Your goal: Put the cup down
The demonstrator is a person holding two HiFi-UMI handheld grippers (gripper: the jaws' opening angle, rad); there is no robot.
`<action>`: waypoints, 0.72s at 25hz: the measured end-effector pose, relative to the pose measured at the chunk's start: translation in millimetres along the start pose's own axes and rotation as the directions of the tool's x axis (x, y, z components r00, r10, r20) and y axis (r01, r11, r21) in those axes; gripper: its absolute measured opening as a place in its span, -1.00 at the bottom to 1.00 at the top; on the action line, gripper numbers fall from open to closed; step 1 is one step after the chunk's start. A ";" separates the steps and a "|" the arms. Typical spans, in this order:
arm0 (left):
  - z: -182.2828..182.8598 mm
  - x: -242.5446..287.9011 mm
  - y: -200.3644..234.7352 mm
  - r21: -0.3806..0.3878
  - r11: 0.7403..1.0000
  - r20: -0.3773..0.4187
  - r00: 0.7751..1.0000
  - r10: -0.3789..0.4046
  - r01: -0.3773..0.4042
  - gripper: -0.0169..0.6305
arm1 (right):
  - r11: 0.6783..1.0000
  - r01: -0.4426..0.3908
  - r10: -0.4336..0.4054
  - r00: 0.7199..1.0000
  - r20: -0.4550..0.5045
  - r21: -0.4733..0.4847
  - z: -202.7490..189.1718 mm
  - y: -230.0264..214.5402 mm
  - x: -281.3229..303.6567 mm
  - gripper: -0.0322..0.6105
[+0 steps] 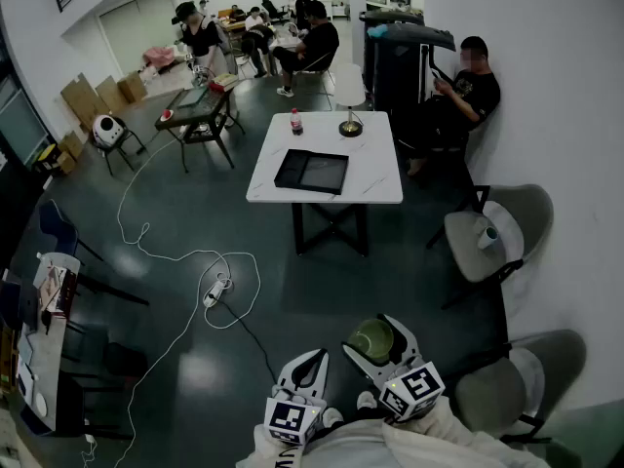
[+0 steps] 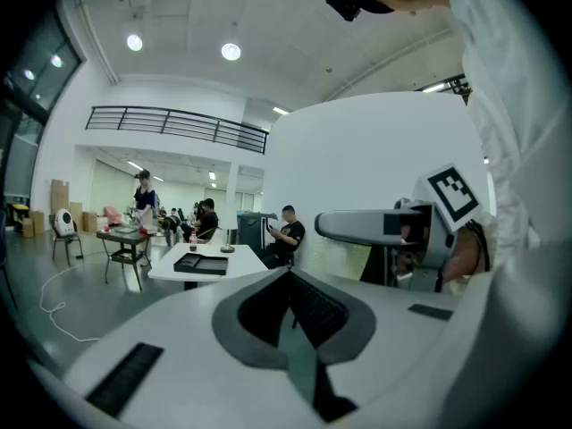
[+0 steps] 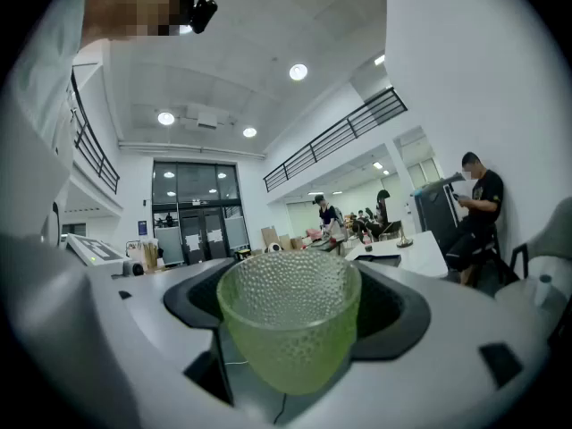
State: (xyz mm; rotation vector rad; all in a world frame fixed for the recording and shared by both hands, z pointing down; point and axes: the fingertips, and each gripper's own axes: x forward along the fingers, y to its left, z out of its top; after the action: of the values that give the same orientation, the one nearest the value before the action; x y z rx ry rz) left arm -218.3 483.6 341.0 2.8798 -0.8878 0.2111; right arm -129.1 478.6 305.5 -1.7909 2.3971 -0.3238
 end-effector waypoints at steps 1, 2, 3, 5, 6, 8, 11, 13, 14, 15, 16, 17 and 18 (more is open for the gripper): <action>2.8 -4.1 -2.3 0.003 0.999 -0.001 0.999 0.032 -0.032 -0.91 | 1.000 -0.001 0.001 1.000 0.009 -0.008 4.4 0.2 -8.2 0.35; 5.1 -7.6 -5.1 0.005 0.998 -0.002 0.998 0.060 -0.060 -0.91 | 1.000 -0.002 0.002 1.000 0.018 -0.015 8.5 0.3 -16.0 0.35; 6.6 -9.8 -8.8 0.003 0.997 -0.003 0.997 0.078 -0.078 -0.91 | 1.000 -0.003 0.003 1.000 0.025 -0.019 12.3 -0.1 -23.0 0.35; 7.2 -9.4 -20.3 -0.017 0.996 -0.003 0.996 0.090 -0.090 -0.91 | 1.000 -0.008 0.009 0.999 0.036 -0.019 17.8 -4.6 -36.0 0.35; 7.1 -6.9 -27.6 -0.029 0.995 -0.004 0.996 0.093 -0.093 -0.91 | 1.000 -0.014 0.015 0.999 0.041 -0.016 19.0 -9.4 -42.9 0.35; 8.0 4.2 -44.9 -0.028 0.994 -0.003 0.995 0.103 -0.103 -0.91 | 1.000 -0.026 0.027 0.998 0.056 -0.007 22.2 -24.8 -58.0 0.35; 12.8 29.2 -76.6 -0.002 0.991 0.010 0.991 0.136 -0.136 -0.91 | 1.000 -0.031 0.031 0.998 0.055 -0.007 28.9 -58.7 -84.1 0.35; 17.1 44.7 -94.7 0.003 0.982 0.025 0.982 0.187 -0.187 -0.91 | 0.998 -0.046 0.048 0.998 0.041 -0.038 34.8 -79.5 -98.3 0.35; 19.3 51.3 -102.4 0.006 0.977 0.035 0.976 0.214 -0.215 -0.91 | 0.997 -0.058 0.060 0.998 0.034 -0.054 38.6 -87.9 -103.4 0.35; 21.4 56.9 -109.7 0.011 0.972 0.044 0.971 0.234 -0.234 -0.91 | 0.995 -0.068 0.070 0.997 0.031 -0.068 43.8 -94.5 -107.4 0.35; 24.3 61.6 -117.0 0.016 0.970 0.049 0.969 0.241 -0.242 -0.91 | 0.994 -0.074 0.077 0.997 0.031 -0.078 49.3 -99.4 -110.8 0.35; 27.8 66.0 -124.2 0.022 0.971 0.052 0.970 0.239 -0.240 -0.91 | 0.993 -0.077 0.080 0.996 0.035 -0.084 54.2 -103.5 -113.5 0.35; 30.8 70.3 -130.1 0.028 0.971 0.052 0.971 0.234 -0.236 -0.91 | 0.993 -0.078 0.082 0.996 0.040 -0.087 58.3 -107.5 -115.1 0.35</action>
State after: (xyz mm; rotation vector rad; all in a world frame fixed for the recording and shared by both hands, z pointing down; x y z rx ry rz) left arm -84.1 547.0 312.9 2.8160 -1.2468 0.1795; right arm 17.3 554.2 273.2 -1.7108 2.4798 -0.1742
